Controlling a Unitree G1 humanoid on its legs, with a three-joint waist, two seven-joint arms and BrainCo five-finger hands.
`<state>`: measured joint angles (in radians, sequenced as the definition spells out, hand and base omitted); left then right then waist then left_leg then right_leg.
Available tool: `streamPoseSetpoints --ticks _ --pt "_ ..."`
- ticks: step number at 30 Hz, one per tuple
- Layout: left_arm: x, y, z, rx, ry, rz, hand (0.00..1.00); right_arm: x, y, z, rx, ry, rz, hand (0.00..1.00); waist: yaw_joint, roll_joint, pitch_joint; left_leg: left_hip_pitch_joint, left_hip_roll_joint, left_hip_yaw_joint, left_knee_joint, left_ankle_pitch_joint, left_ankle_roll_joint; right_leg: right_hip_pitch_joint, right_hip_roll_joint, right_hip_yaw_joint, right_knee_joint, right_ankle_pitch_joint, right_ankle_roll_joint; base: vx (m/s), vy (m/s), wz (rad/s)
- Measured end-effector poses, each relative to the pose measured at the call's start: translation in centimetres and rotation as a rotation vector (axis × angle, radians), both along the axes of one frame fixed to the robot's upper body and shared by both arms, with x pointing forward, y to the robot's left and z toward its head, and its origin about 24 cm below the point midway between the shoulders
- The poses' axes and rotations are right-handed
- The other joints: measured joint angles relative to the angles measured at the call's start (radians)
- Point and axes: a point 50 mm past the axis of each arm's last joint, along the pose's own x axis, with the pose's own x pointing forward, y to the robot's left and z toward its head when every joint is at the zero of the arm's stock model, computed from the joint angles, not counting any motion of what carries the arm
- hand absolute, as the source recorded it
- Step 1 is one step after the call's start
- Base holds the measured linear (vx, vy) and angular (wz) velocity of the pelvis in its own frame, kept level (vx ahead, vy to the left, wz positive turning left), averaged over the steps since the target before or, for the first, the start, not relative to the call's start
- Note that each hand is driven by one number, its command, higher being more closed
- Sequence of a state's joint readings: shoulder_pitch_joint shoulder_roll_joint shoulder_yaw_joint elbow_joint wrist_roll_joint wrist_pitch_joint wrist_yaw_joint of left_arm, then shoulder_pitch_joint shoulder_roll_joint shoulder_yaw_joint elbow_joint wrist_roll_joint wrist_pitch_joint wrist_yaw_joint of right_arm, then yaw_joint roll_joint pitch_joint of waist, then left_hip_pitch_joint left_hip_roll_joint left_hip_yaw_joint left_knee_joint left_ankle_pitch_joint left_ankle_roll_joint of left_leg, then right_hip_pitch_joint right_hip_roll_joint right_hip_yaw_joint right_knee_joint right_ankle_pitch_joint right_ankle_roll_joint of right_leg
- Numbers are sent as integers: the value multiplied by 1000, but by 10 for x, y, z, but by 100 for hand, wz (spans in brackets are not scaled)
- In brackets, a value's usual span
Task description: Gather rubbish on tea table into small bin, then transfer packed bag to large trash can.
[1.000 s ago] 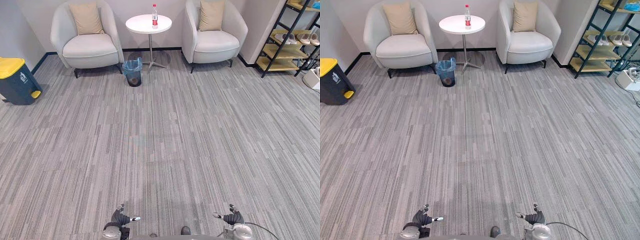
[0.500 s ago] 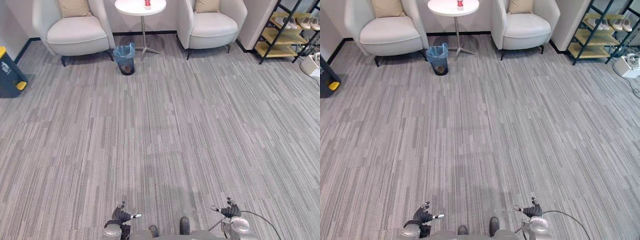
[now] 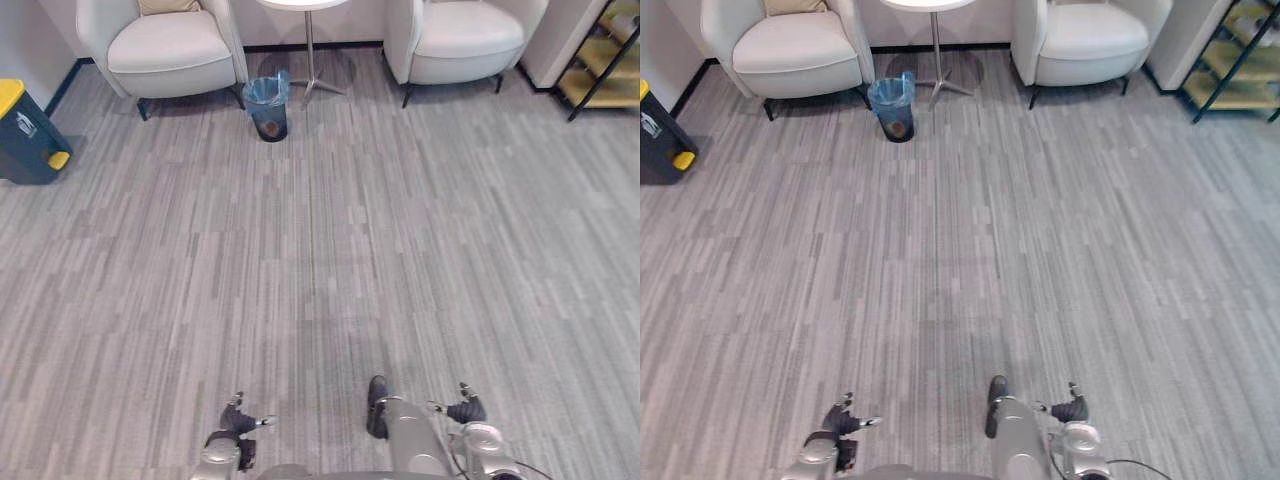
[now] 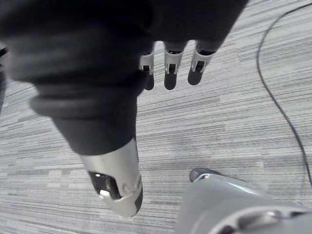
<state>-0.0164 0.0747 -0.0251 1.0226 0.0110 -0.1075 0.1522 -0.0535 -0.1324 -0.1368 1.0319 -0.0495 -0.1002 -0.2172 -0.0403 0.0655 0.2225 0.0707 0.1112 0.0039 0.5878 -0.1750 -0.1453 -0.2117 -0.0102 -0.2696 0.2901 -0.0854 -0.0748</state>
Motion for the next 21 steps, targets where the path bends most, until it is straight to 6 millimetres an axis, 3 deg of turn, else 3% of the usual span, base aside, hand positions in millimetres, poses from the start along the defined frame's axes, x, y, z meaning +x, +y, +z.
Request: streamPoseSetpoints --ticks 2,3,5,7,9,10,12,13,14,15,16,17,18,19,20,21 --pt "-1 -1 0 -13 -1 24 0 -6 2 -3 -3 18 16 0 4 5 3 -92 40 8 252 90 4 112 22 -8 -81 -2 -5 304 -145 17" --pt "-1 2 0 -22 -7 59 0 -7 4 -3 3 21 19 0 12 8 5 -183 98 66 429 53 62 201 45 -10 -141 -11 -17 309 -143 5" --pt "1 3 2 -34 -24 92 0 -5 5 -3 11 14 6 0 30 3 9 -266 117 105 476 22 93 264 47 -3 -189 -21 -24 316 -124 -4" --pt "3 5 4 -51 -40 129 0 -2 4 -2 11 2 -27 0 57 -5 18 -368 106 144 382 -20 104 323 38 6 -229 -19 -10 311 -35 -8" --pt "1 4 3 -75 -43 170 0 6 2 2 16 -24 -57 0 65 -9 30 -408 32 148 139 -20 100 367 4 14 -248 -39 17 333 97 -10" --pt "1 3 4 -88 -51 183 0 10 -1 4 9 -34 -64 0 75 -7 30 -409 -17 142 -47 -5 90 384 -19 24 -256 -54 33 365 145 -16" --pt "5 1 6 -104 -78 202 0 11 -7 7 -11 -42 -81 0 90 13 25 -394 -59 118 -317 60 54 402 -28 36 -261 -88 67 390 185 -24" --pt "3 3 6 -102 -85 225 0 10 -7 6 -11 -39 -82 0 100 27 19 -388 -59 97 -381 121 92 421 -17 54 -256 -125 90 503 266 -27" --pt "2 4 6 -99 -84 232 0 9 -5 5 -6 -35 -81 0 106 19 17 -387 -63 87 -362 164 119 434 -24 64 -253 -144 95 554 263 -37" --pt "1 6 7 -101 -88 247 0 7 0 3 8 -29 -80 0 113 -9 3 -397 -94 85 -301 174 144 453 -53 79 -242 -177 114 501 195 -31" --pt "-1 8 7 -96 -88 248 0 8 4 2 16 -29 -73 0 115 -46 -11 -409 -121 103 -254 138 181 446 -89 92 -195 -206 129 547 151 -26" --pt "0 8 7 -97 -88 247 0 8 4 3 16 -32 -73 0 114 -55 -12 -407 -131 110 -243 115 187 422 -105 107 -141 -214 129 539 168 -19" --pt "4 4 8 -104 -99 229 0 12 3 5 13 -45 -76 0 112 -54 -12 -389 -136 118 -240 87 197 349 -121 147 26 -214 132 525 194 -15" --pt "5 5 9 -101 -105 226 0 13 4 5 16 -47 -75 0 111 -58 -12 -369 -142 126 -249 74 199 308 -136 168 125 -208 153 498 196 -17" --pt "8 6 10 -96 -112 216 0 11 6 4 18 -42 -69 0 109 -65 -10 -309 -157 139 -269 62 215 244 -157 211 325 -199 250 405 129 -13" --pt "9 5 11 -94 -114 201 0 11 8 3 21 -40 -68 0 106 -64 -10 -254 -166 139 -281 45 224 202 -164 219 461 -194 277 529 127 -12"
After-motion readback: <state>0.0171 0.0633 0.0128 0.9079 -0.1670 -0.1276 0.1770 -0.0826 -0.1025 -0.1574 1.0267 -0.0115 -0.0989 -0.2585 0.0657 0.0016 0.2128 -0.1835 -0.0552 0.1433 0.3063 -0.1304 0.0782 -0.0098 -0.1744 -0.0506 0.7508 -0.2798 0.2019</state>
